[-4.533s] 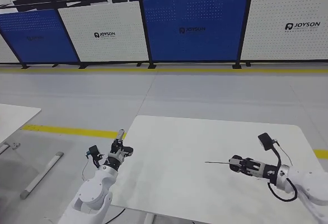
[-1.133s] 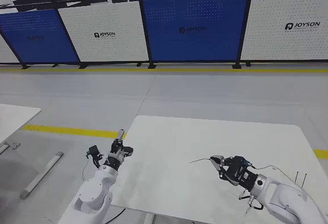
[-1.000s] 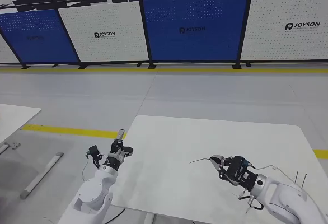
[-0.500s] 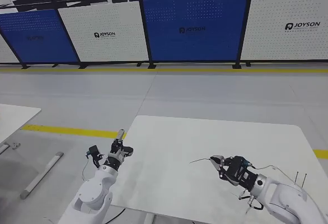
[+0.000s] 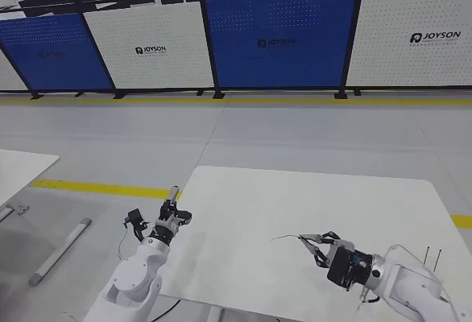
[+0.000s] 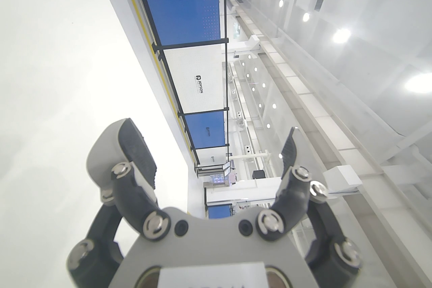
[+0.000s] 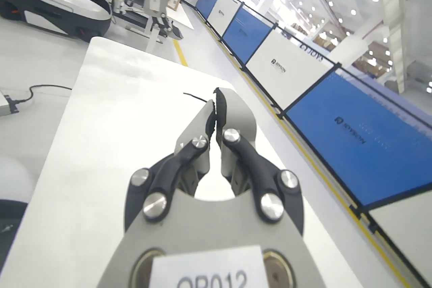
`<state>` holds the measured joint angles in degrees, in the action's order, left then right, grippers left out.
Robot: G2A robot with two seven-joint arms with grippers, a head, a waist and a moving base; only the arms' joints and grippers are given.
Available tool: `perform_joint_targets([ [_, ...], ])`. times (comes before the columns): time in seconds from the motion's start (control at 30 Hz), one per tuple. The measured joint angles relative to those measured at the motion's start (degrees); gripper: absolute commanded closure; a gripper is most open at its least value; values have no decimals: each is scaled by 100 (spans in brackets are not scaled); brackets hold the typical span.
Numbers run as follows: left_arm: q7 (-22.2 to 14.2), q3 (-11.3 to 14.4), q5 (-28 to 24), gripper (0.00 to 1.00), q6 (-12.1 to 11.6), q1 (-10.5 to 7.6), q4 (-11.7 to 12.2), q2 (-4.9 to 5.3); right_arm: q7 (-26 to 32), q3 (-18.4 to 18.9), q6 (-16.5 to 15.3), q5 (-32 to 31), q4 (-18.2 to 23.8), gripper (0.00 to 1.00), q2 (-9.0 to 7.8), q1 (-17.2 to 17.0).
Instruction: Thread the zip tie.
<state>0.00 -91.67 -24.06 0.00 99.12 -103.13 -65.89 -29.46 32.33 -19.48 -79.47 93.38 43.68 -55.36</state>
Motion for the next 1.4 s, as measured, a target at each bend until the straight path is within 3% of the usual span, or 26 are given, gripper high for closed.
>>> perform_joint_targets([
  [0.1,0,0,0,0,0,0,0,0,154,-75,0,283,-380,100,-3,250],
  [0.67,0,0,0,0,0,0,0,0,236,-66,0,463,-358,100,8,237],
  [0.8,0,0,0,0,0,0,0,0,36,-139,0,-34,-337,100,9,309],
  [1.0,0,0,0,0,0,0,0,0,-596,-296,0,-1044,-691,100,28,642],
  [1.1,0,0,0,0,0,0,0,0,-699,-462,0,-1055,-756,100,63,854],
  [1.2,0,0,0,0,0,0,0,0,-1154,-555,0,-1047,-872,100,81,940],
  [1.4,0,0,0,0,0,0,0,0,-1073,-550,0,-1048,-870,100,81,934],
])
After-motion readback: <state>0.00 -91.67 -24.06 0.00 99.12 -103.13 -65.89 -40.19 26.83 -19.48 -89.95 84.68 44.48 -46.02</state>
